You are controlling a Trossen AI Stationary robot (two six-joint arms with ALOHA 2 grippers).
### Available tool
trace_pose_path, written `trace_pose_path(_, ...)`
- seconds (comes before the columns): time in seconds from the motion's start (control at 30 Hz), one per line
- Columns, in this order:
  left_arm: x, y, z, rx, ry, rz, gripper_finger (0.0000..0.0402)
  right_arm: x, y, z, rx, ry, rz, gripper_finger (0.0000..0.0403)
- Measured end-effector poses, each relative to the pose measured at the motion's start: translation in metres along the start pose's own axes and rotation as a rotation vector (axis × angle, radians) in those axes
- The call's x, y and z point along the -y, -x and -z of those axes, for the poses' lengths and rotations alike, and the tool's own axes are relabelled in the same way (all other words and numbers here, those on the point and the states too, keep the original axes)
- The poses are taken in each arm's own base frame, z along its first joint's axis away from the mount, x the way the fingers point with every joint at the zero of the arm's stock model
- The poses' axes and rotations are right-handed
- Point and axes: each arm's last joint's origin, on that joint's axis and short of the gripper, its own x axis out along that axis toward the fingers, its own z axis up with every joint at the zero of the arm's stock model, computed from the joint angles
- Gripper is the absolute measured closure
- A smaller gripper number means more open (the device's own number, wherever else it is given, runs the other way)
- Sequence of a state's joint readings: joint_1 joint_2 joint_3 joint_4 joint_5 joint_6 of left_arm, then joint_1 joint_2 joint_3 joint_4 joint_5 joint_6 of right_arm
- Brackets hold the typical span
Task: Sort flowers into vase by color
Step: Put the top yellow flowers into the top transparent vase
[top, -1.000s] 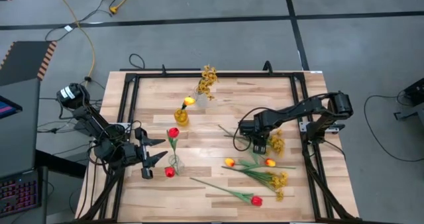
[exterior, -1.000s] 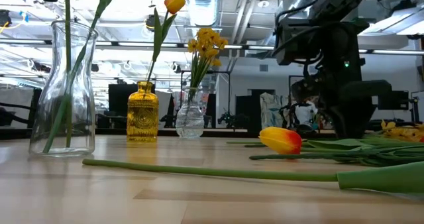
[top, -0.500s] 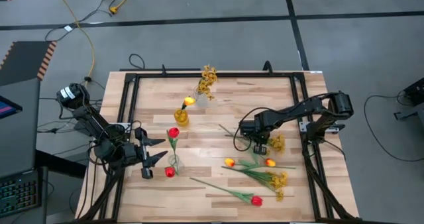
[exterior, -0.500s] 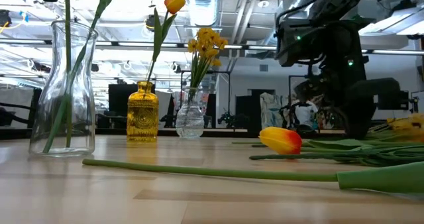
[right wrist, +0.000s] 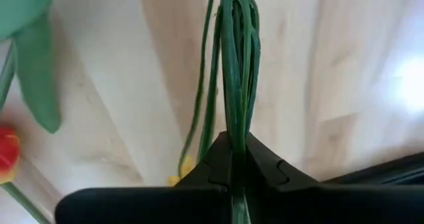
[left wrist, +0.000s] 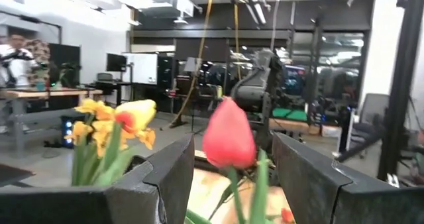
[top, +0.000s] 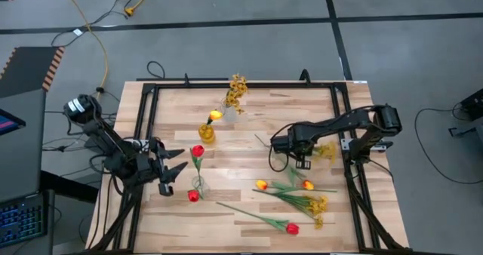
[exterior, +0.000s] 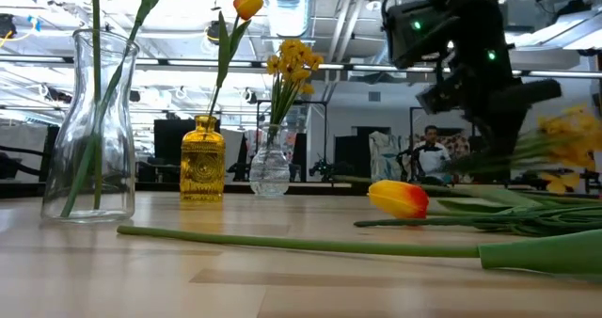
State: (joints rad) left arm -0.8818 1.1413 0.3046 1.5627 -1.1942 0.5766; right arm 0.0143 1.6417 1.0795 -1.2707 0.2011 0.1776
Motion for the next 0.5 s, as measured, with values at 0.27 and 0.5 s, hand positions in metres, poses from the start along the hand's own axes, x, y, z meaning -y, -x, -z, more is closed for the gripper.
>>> trace_pose_path(0.27, -0.018, -0.005, -0.018, 0.043, 0.071, -0.063, 0.021, 0.009, 0.034, -0.001, 0.019, 0.032, 0.154, 0.036)
trace_pose_path(0.5, -0.034, -0.006, -0.033, 0.077, 0.106, -0.104, 0.021, 0.013, 0.067, -0.001, 0.101, 0.065, 0.364, 0.036)
